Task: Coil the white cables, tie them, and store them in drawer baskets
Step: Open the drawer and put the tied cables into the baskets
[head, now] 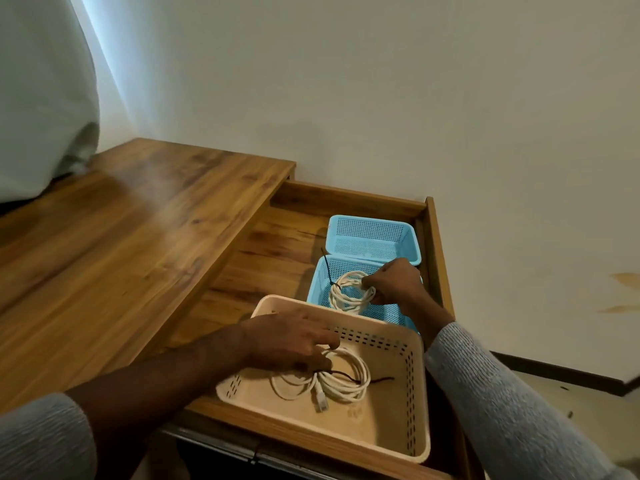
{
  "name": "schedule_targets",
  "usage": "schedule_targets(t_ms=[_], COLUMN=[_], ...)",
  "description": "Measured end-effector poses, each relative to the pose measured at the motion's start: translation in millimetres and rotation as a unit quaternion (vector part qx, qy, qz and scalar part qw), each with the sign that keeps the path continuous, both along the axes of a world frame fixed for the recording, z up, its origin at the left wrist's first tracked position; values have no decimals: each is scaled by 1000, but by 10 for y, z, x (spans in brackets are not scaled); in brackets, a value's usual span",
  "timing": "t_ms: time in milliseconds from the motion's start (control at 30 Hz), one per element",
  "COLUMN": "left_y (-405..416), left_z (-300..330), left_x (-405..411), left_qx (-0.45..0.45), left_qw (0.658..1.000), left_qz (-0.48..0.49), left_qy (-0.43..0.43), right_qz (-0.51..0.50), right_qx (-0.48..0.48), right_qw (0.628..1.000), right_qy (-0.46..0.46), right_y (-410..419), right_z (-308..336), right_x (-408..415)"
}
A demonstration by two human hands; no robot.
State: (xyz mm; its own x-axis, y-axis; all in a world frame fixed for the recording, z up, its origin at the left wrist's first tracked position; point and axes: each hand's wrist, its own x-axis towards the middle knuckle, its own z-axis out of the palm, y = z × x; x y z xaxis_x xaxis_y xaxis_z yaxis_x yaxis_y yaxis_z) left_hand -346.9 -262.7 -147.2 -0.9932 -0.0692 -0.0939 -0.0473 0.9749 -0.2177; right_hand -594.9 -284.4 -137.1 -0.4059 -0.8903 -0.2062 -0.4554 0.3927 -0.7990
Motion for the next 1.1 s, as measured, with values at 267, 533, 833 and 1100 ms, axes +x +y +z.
schedule_targets(t_ms=[267, 533, 833, 1100], left_y=[-6, -80, -21, 228], left_z=[316, 449, 619, 909], left_x=[147, 506, 725, 1628], left_qx=[136, 135, 157, 100], left_qw=[975, 913, 883, 827], left_qz=[170, 324, 348, 410], left_qy=[47, 208, 274, 371], right_qz=[16, 77, 69, 245], right_qx=[36, 65, -133, -265], right_qw=[999, 992, 971, 922], right_qy=[-4, 74, 188, 141], right_y=[-38, -47, 49, 5], right_z=[-68, -132, 250, 726], right_x=[76, 175, 518, 1764])
